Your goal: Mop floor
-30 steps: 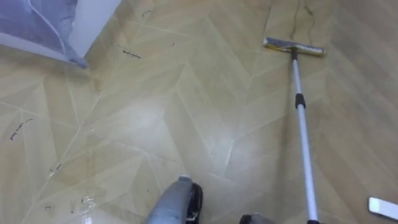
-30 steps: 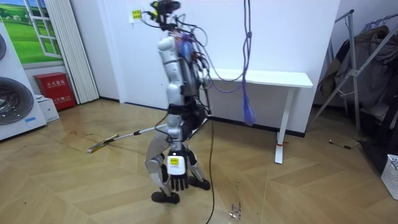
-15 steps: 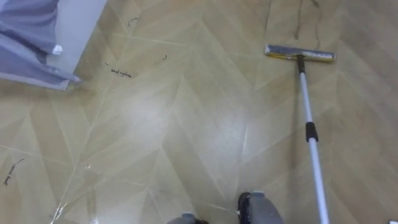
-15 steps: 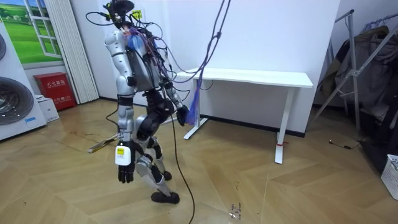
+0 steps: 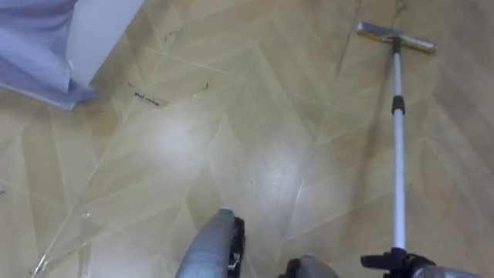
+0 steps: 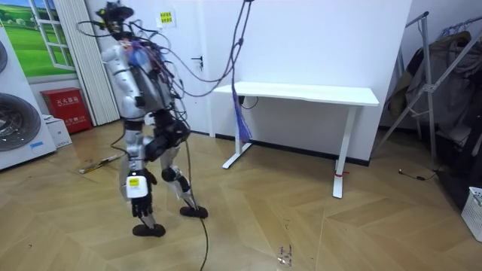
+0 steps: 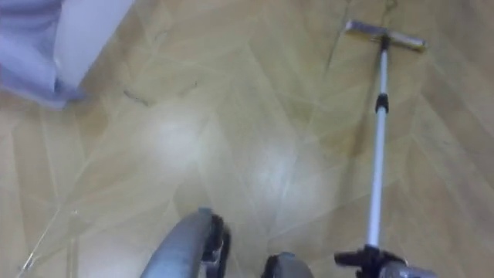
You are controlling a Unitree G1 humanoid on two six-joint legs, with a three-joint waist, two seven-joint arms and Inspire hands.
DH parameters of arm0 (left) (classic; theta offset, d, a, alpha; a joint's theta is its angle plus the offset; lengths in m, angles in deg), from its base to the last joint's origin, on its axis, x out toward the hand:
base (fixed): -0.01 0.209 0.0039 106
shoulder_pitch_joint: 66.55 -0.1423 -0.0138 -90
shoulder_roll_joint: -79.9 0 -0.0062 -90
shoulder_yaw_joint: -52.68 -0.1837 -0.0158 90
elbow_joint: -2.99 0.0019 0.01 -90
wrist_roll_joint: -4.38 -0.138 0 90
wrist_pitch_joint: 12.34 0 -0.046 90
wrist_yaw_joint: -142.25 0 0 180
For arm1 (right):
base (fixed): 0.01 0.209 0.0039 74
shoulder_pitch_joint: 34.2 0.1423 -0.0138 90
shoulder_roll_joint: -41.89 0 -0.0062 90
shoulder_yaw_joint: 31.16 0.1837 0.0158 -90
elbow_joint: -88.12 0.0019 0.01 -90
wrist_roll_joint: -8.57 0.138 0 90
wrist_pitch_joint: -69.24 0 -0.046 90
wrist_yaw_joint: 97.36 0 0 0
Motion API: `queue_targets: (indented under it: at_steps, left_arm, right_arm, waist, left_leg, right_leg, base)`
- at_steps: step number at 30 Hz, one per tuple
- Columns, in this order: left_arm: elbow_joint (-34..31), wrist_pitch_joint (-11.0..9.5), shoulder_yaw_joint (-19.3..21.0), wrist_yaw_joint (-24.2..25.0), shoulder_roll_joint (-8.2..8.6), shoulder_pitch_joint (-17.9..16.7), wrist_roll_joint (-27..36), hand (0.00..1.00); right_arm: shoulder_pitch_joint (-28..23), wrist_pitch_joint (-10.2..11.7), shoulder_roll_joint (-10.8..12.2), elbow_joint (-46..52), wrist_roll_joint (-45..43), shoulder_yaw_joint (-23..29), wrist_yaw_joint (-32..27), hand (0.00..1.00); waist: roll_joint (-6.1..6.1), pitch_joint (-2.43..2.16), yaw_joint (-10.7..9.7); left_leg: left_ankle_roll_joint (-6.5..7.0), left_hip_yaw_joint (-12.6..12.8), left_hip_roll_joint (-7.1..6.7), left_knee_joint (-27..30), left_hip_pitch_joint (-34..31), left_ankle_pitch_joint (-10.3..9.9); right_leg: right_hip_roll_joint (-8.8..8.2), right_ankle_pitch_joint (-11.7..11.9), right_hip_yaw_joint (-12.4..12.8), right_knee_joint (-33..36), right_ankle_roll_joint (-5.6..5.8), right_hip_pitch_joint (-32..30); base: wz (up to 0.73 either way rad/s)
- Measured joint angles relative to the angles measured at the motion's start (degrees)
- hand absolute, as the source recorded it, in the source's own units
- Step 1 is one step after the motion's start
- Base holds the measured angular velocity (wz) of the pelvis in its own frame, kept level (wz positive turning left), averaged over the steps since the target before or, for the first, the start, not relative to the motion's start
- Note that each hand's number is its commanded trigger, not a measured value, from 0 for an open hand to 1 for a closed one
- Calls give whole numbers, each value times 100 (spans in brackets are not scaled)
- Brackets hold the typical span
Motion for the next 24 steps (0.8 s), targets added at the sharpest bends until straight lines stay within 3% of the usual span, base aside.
queue_targets:
  at_steps: [1,2,3,4,5,6,7,9,11,12,13,14,15,16,18,19,20,21,22,23,24]
  left_arm:
    - [-34,6,1,81,23,33,-11,0]
    - [-30,7,-4,111,27,63,-23,0]
    - [1,-7,-2,120,50,104,-119,0]
    - [-13,-18,4,116,98,107,-197,0]
    - [-37,-22,6,110,123,107,-234,0]
    - [-65,-38,21,109,165,112,-371,0]
    - [-76,-108,67,88,197,132,-384,0]
    - [-108,-171,60,67,208,134,-378,0]
    - [-124,-167,59,-17,236,141,-374,0]
    - [-121,-167,59,-32,259,141,-342,0]
    - [-122,-167,62,-31,283,151,-315,0]
    - [-122,-167,62,-31,293,151,-308,0]
    - [-104,-164,63,-40,327,149,-216,0]
    - [-87,-130,54,-73,337,141,29,0]
    - [-10,-109,62,-141,281,144,500,0]
    - [18,-75,62,-179,235,146,729,0]
    - [24,-56,61,-224,210,146,845,0]
    - [57,-37,39,-359,134,136,1132,0]
    - [36,-24,-38,-467,27,98,1381,0]
    - [17,-12,-113,-510,-28,87,1473,0]
    - [2,-13,-216,-565,-113,73,1519,0]
  right_arm:
    - [-237,26,-25,-30,126,-20,14,100]
    - [-353,59,-35,-110,168,-30,46,100]
    - [-562,64,-61,-269,138,-69,84,100]
    - [-842,58,-115,-358,102,-132,97,100]
    - [-991,58,-142,-359,90,-164,96,100]
    - [-1243,58,-173,-359,2,-164,76,100]
    - [-1447,58,-157,-358,-3,-163,2,100]
    - [-1684,57,-38,-340,-39,-155,-150,100]
    - [-1769,55,141,-324,-80,-157,-253,100]
    - [-1771,48,253,-321,-141,-152,-266,100]
    - [-1762,37,336,-320,-251,-97,-267,100]
    - [-1760,28,364,-315,-294,-80,-268,100]
    - [-1758,-54,371,-298,-390,-35,-271,100]
    - [-1717,-165,362,-273,-476,13,-322,100]
    - [-1510,-261,345,-285,-517,14,-360,100]
    - [-1300,-323,299,-327,-562,16,-402,100]
    - [-1162,-379,266,-374,-578,23,-424,100]
    - [-843,-422,202,-440,-691,82,-471,100]
    - [-475,-423,115,-453,-739,91,-468,100]
    - [-304,-405,71,-444,-728,87,-460,100]
    - [7,-347,-4,-381,-659,86,-452,100]
  waist:
    - [34,-18,-91]
    - [37,-18,-113]
    - [35,-20,-149]
    - [101,-60,-178]
    - [159,-97,-208]
    - [293,-145,-267]
    - [390,-140,-295]
    - [494,-107,-397]
    - [521,-82,-535]
    - [527,-78,-607]
    - [495,-60,-670]
    - [489,-56,-687]
    - [494,-50,-699]
    - [501,-60,-698]
    - [486,-59,-656]
    - [477,-57,-559]
    - [474,-54,-492]
    - [372,-26,-386]
    - [243,-2,-331]
    - [184,-4,-295]
    - [67,11,-191]
  left_leg:
    - [182,4,-161,-12,109,-117]
    - [275,24,-245,-6,186,-167]
    - [391,129,-383,-1,380,-335]
    - [474,163,-510,16,566,-530]
    - [512,159,-554,13,631,-613]
    - [573,120,-609,-3,757,-741]
    - [614,104,-630,-49,879,-834]
    - [643,86,-641,-189,1098,-896]
    - [645,76,-644,-447,1342,-910]
    - [619,65,-645,-588,1484,-923]
    - [581,66,-644,-657,1605,-976]
    - [564,65,-641,-661,1655,-1016]
    - [518,47,-612,-615,1757,-1145]
    - [435,-6,-584,-524,1850,-1275]
    - [257,-24,-497,-196,1903,-1470]
    - [152,5,-414,473,1733,-1440]
    - [-20,-4,-354,927,1567,-1327]
    - [-331,-15,-264,1842,1196,-902]
    - [-419,-26,-223,2575,846,-240]
    - [-442,-28,-229,2873,669,196]
    - [-499,-3,-240,3322,295,949]
  right_leg:
    - [-89,-27,34,-103,69,184]
    - [-157,-15,55,-61,97,238]
    - [-298,111,99,259,327,237]
    - [-392,409,202,670,524,186]
    - [-401,615,251,870,545,123]
    - [-414,1112,328,1314,545,-75]
    - [-357,1228,439,1603,550,-318]
    - [-267,1168,492,1633,562,-777]
    - [-191,1168,483,1005,541,-1160]
    - [-167,1222,486,288,502,-1290]
    - [-185,1372,473,-412,427,-1356]
    - [-184,1482,433,-708,388,-1379]
    - [-207,1765,328,-994,315,-1383]
    - [-180,1851,216,-989,281,-1272]
    - [-170,1793,74,-782,182,-1167]
    - [-127,1638,67,-571,85,-1132]
    - [-80,1530,64,-425,63,-1120]
    - [-46,1297,113,-106,3,-1119]
    - [-34,1078,196,180,-29,-1122]
    - [-16,993,260,293,-56,-1122]
    - [4,842,359,452,-76,-1116]
  base:
    - [61]
    - [50]
    - [25]
    - [20]
    - [11]
    - [0]
    - [-6]
    - [-11]
    - [-6]
    - [-6]
    - [-5]
    - [-9]
    - [-9]
    - [-12]
    - [-20]
    - [-28]
    - [-34]
    - [-30]
    - [-25]
    - [-12]
    - [-4]
